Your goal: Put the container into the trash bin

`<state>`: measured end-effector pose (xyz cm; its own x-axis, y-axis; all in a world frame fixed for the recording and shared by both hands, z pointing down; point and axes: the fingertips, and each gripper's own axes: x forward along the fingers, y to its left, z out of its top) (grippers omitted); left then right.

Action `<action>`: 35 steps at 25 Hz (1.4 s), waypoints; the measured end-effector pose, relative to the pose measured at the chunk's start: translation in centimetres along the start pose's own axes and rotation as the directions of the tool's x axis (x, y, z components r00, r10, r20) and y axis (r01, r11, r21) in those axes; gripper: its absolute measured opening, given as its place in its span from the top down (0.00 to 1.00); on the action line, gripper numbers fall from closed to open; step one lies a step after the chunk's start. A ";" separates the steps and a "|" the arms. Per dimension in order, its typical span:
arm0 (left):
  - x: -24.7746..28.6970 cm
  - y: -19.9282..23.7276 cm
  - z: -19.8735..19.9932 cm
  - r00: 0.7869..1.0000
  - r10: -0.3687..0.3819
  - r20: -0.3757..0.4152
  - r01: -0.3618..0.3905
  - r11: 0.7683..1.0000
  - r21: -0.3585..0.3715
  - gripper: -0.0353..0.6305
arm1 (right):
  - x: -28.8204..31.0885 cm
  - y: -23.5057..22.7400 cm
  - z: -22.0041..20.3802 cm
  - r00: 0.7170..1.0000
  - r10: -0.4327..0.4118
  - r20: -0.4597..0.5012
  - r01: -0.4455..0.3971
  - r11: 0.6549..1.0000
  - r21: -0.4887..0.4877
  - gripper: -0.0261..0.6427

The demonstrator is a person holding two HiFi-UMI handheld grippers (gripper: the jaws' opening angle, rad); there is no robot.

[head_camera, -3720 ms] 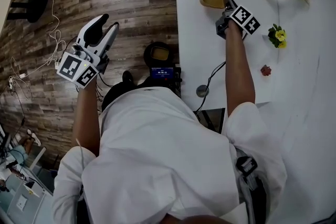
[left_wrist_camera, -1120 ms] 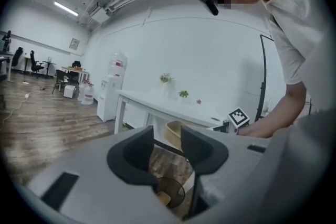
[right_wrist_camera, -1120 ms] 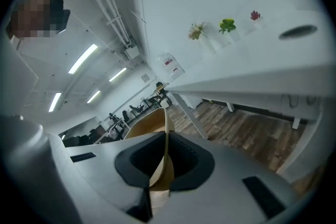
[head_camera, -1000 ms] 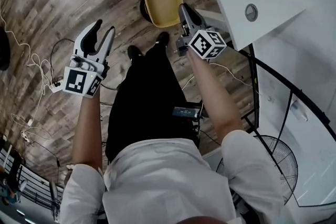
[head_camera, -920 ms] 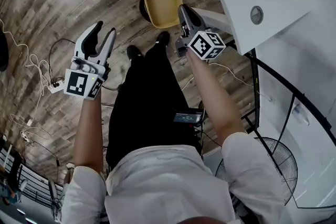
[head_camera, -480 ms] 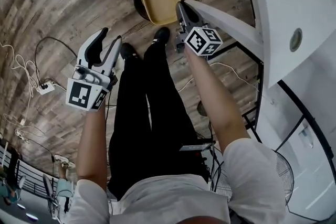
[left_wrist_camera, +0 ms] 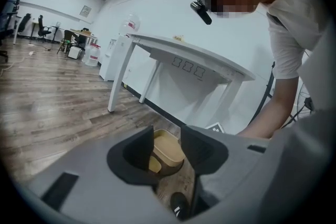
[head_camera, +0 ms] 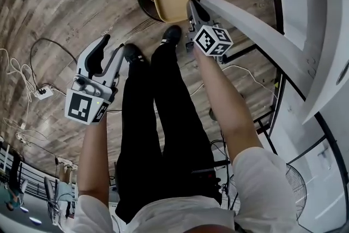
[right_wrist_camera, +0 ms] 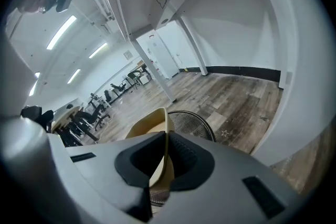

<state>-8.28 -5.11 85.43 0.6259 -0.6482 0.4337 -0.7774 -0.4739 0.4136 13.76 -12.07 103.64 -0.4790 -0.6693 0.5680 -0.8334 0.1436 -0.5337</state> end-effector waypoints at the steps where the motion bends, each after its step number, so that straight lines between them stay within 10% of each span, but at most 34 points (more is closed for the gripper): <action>1: 0.1 0.0 -0.5 1.000 -0.001 -0.005 0.001 1.000 -0.004 0.70 | 0.2 -0.3 -0.3 1.000 0.000 0.001 0.000 1.000 -0.006 0.89; 11: 0.2 -0.6 -1.9 1.000 -0.011 -0.025 0.011 1.000 -0.022 0.70 | 1.0 -0.7 -0.4 1.000 0.008 0.022 -0.008 1.000 -0.012 0.89; 14: 0.3 -0.6 -1.3 1.000 -0.012 -0.017 0.012 1.000 -0.013 0.70 | 1.0 -1.6 -0.9 1.000 -0.027 0.000 0.027 0.999 0.022 0.67; 21: -0.4 -1.1 0.8 1.000 -0.007 0.009 0.007 1.000 -0.005 0.70 | -1.2 0.1 -0.6 0.999 -0.018 -0.051 0.016 0.999 -0.036 0.67; 29: -3.4 -3.2 7.6 0.998 -0.007 0.065 0.005 0.999 0.042 0.70 | -5.6 10.6 8.0 0.992 0.126 0.019 -0.120 0.975 -0.188 0.67; 35: -7.1 -5.7 16.5 0.987 -0.025 0.161 0.012 0.997 0.077 0.70 | -12.1 23.6 17.4 0.959 0.265 0.099 -0.200 0.884 -0.422 0.70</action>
<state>-9.30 -7.62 66.81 0.6267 -0.7237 0.2890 -0.7721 -0.5264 0.3561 4.64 -13.29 73.26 -0.6529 -0.6759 0.3419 -0.7571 0.5690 -0.3209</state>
